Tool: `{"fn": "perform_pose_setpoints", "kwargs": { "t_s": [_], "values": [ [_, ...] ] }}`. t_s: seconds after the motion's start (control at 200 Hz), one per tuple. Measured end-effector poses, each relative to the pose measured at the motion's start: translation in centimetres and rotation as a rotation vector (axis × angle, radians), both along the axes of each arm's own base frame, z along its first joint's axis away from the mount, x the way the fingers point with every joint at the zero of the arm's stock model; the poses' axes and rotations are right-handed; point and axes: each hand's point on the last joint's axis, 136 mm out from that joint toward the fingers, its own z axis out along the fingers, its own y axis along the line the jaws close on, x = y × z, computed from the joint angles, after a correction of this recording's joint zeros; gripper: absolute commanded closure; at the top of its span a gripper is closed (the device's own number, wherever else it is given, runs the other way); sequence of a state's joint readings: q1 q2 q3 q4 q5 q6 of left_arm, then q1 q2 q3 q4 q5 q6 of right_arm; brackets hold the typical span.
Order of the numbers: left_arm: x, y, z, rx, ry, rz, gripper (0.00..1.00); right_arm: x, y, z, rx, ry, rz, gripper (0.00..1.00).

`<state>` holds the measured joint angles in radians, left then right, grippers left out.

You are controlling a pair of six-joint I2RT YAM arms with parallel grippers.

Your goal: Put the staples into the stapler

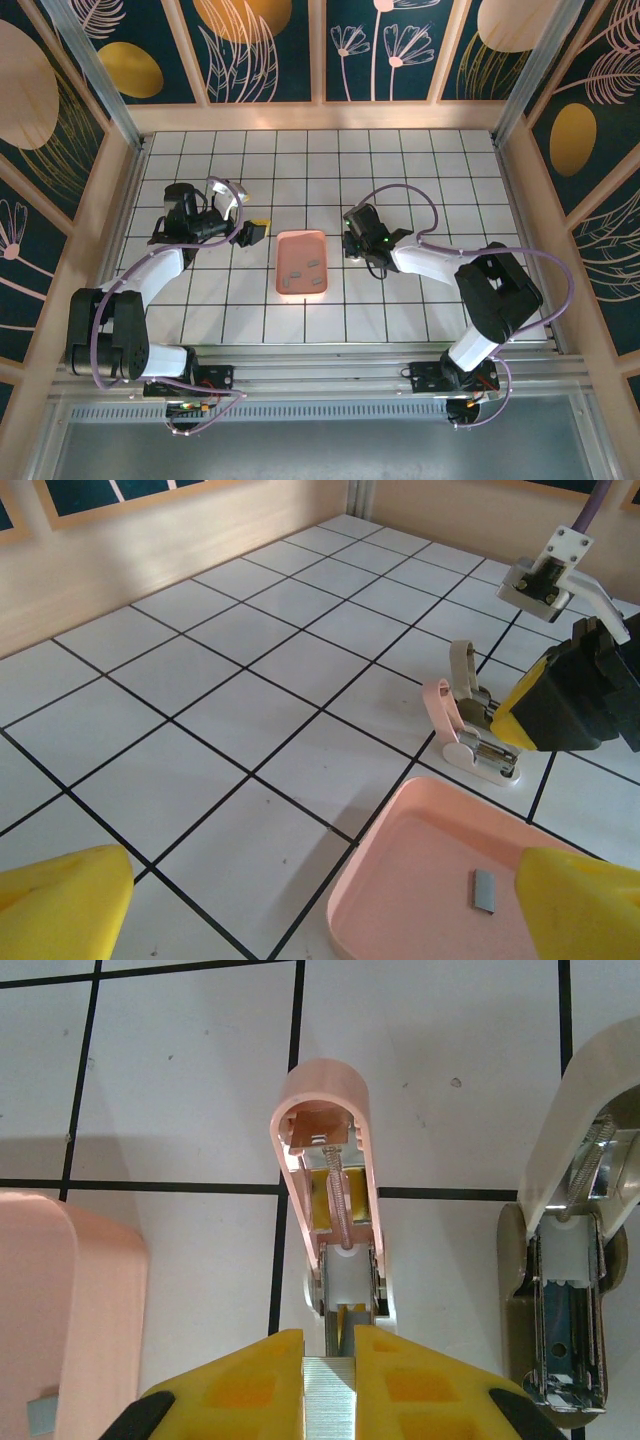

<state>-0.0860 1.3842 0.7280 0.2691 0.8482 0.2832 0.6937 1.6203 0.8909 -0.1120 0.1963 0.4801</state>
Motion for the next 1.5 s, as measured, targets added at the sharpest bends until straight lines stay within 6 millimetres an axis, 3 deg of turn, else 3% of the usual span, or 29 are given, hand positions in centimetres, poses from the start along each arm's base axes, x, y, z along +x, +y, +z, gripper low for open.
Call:
{"fn": "perform_pose_setpoints", "kwargs": {
  "t_s": [1.151, 1.502],
  "values": [
    [0.0, -0.1, 0.0, 0.0, 0.0, -0.002, 0.03, -1.3, 0.1, -1.0, -0.011, 0.037, 0.019, 0.85],
    [-0.1, -0.2, 0.0, -0.001, 0.0, -0.007, 0.03, -0.9, 0.1, 1.0, 0.063, -0.044, 0.0, 0.84]
  ]
}}
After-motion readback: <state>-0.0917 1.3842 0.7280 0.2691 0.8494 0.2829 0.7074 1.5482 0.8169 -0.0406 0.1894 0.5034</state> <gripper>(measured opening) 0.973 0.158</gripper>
